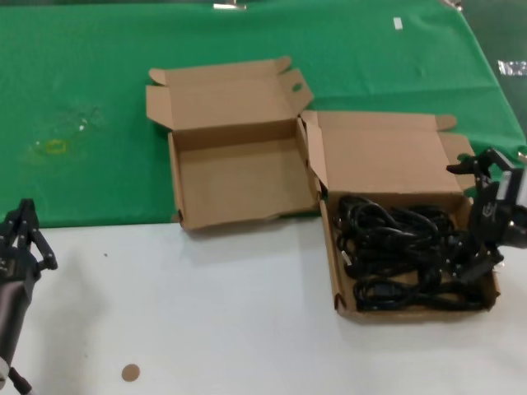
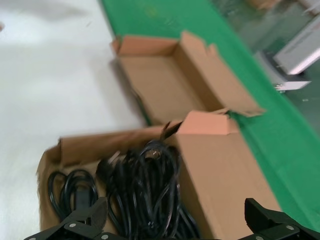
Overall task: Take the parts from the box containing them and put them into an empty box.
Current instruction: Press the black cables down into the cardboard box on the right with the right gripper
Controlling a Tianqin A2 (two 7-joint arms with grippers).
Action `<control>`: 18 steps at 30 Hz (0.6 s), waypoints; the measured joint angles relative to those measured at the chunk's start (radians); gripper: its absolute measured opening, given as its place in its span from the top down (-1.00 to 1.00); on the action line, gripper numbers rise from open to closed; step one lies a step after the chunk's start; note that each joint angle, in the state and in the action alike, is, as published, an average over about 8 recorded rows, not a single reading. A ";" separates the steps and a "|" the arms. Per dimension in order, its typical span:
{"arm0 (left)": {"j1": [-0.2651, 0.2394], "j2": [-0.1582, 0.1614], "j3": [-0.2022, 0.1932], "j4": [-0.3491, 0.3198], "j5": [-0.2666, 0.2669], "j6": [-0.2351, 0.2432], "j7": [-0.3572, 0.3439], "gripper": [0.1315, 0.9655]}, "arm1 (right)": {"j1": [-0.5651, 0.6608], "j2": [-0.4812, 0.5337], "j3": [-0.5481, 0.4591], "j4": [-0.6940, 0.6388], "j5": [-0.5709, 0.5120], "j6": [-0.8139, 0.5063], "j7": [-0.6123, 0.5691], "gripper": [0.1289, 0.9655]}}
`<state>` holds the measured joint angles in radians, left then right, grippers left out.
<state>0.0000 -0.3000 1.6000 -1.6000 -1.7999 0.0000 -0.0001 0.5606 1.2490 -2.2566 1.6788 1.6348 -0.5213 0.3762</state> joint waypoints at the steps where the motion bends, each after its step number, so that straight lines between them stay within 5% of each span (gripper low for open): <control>1: 0.000 0.000 0.000 0.000 0.000 0.000 0.000 0.90 | 0.018 -0.014 0.003 -0.011 -0.025 -0.039 0.002 -1.00; 10: 0.000 0.000 0.000 0.000 0.000 0.000 0.000 0.95 | 0.156 -0.173 0.030 -0.132 -0.212 -0.334 -0.027 -1.00; 18: 0.000 0.000 0.000 0.000 0.000 0.000 0.000 0.95 | 0.199 -0.289 0.058 -0.235 -0.307 -0.449 -0.071 -0.98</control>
<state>0.0000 -0.3000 1.6000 -1.6000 -1.7999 0.0000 -0.0001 0.7594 0.9601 -2.1989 1.4441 1.3275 -0.9704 0.3057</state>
